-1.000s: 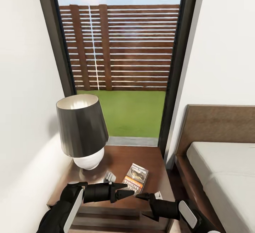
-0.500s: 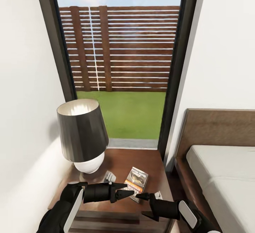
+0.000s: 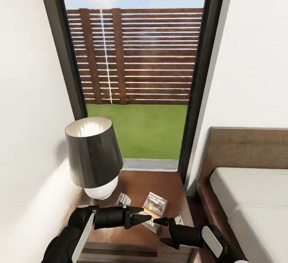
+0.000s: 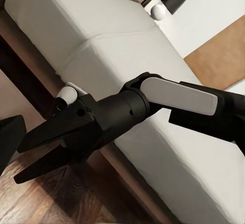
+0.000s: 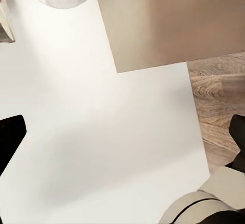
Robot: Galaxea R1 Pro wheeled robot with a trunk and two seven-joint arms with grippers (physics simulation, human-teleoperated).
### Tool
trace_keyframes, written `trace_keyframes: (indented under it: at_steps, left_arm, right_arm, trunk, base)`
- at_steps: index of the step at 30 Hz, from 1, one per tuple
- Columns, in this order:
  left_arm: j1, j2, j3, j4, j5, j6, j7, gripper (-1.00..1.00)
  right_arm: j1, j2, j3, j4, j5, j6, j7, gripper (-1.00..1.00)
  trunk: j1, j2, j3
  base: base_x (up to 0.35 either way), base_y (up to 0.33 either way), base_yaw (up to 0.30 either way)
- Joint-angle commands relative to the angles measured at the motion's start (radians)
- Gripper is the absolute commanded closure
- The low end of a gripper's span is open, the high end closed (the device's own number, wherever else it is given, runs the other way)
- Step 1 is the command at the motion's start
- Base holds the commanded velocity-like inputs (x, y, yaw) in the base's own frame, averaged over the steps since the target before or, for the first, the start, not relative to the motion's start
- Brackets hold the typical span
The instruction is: In the bedroom, move the book from the bed onto either nightstand, and place the two sandals side by side next to the bed.
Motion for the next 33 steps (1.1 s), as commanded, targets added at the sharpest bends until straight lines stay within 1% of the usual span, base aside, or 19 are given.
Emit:
trace_keyframes:
  at_steps: [1,10,14,16,18,19,20,21,22,23,24,25,27,28,29,32,33]
  left_arm:
    - [0.0,0.0,0.0,0.0,0.004,0.008,0.0,-1.0]
    - [0.0,0.0,0.0,0.001,0.004,0.008,0.001,-1.0]
    - [0.0,0.0,0.0,0.023,0.002,0.007,0.013,-1.0]
    - [0.0,-0.001,0.001,0.036,0.001,-0.005,0.041,-1.0]
    - [0.0,-0.004,0.0,0.04,0.0,-0.018,0.093,-1.0]
    - [0.0,-0.009,0.0,0.042,0.0,-0.025,0.148,-1.0]
    - [0.0,-0.017,-0.001,0.043,0.001,-0.033,0.256,-1.0]
    - [0.0,-0.019,-0.001,0.043,0.002,-0.034,0.295,-1.0]
    - [0.0,-0.026,-0.002,0.044,0.003,-0.037,0.371,-1.0]
    - [0.0,-0.031,-0.003,0.044,0.003,-0.039,0.408,-1.0]
    - [0.0,-0.044,-0.004,0.044,0.003,-0.043,0.475,-1.0]
    - [0.0,-0.051,-0.004,0.045,0.002,-0.048,0.506,-1.0]
    - [0.0,-0.074,-0.004,0.053,0.002,-0.078,0.619,-1.0]
    - [0.0,-0.081,-0.005,0.064,0.002,-0.098,0.671,-1.0]
    - [0.0,-0.083,-0.005,0.071,0.002,-0.109,0.696,-1.0]
    - [0.0,-0.096,-0.006,0.11,0.001,-0.167,0.84,-1.0]
    - [0.0,-0.098,-0.006,0.114,0.001,-0.174,0.859,-1.0]
  right_arm:
    - [-0.001,-0.001,0.005,0.0,0.002,0.0,0.005,-1.0]
    - [-0.001,-0.001,0.005,-0.002,0.002,0.0,0.005,-1.0]
    - [-0.001,-0.001,0.005,-0.002,0.002,0.0,0.005,-1.0]
    - [-0.001,-0.001,0.005,-0.002,0.002,0.0,0.005,-1.0]
    - [-0.001,-0.001,0.005,-0.002,0.002,0.0,0.005,-1.0]
    - [-0.001,-0.001,0.005,-0.002,0.002,0.0,0.005,-1.0]
    - [-0.001,-0.001,0.005,-0.002,0.002,0.0,0.005,-1.0]
    - [-0.001,-0.001,0.005,-0.002,0.002,0.0,0.005,-1.0]
    - [-0.001,-0.001,0.005,-0.002,0.002,0.0,0.005,-1.0]
    - [-0.001,-0.001,0.005,-0.002,0.002,0.0,0.005,-1.0]
    - [-0.001,-0.001,0.005,-0.002,0.002,0.0,0.005,-1.0]
    - [-0.001,-0.001,0.005,-0.002,0.002,0.0,0.005,-1.0]
    - [-0.001,-0.001,0.005,-0.002,0.002,0.0,0.005,-1.0]
    - [-0.001,-0.001,0.005,-0.002,0.002,0.0,0.005,-1.0]
    - [-0.001,-0.001,0.005,-0.002,0.002,0.0,0.005,-1.0]
    - [-0.001,-0.001,0.005,-0.002,0.002,0.0,0.005,-1.0]
    - [-0.001,-0.001,0.005,-0.002,0.002,0.0,0.005,-1.0]
  trunk:
    - [-0.004,0.007,0.002]
    - [-0.039,0.07,0.03]
    - [-0.054,0.098,0.043]
    - [-0.062,0.112,0.049]
    - [-0.069,0.126,0.056]
    - [-0.073,0.133,0.059]
    - [-0.077,0.14,0.062]
    - [-0.081,0.147,0.065]
    - [-0.085,0.154,0.068]
    - [-0.088,0.161,0.071]
    - [-0.092,0.168,0.074]
    - [-0.096,0.175,0.077]
    - [-0.104,0.189,0.084]
    - [-0.108,0.196,0.087]
    - [-0.111,0.203,0.09]
    - [-0.123,0.224,0.099]
    - [-0.127,0.231,0.103]
  base:
    - [0.0,0.0,0.0]
    - [0.0,0.0,0.0]
    - [0.0,0.0,0.0]
    - [0.0,0.0,0.0]
    - [0.0,0.0,0.0]
    - [0.0,0.0,0.0]
    - [0.0,0.0,0.0]
    - [0.0,0.0,0.0]
    - [0.0,0.0,0.0]
    - [0.0,0.0,0.0]
    - [0.0,0.0,0.0]
    - [0.0,0.0,0.0]
    - [0.0,0.0,0.0]
    - [0.0,0.0,0.0]
    - [0.0,0.0,0.0]
    - [0.0,0.0,0.0]
    - [0.0,0.0,0.0]
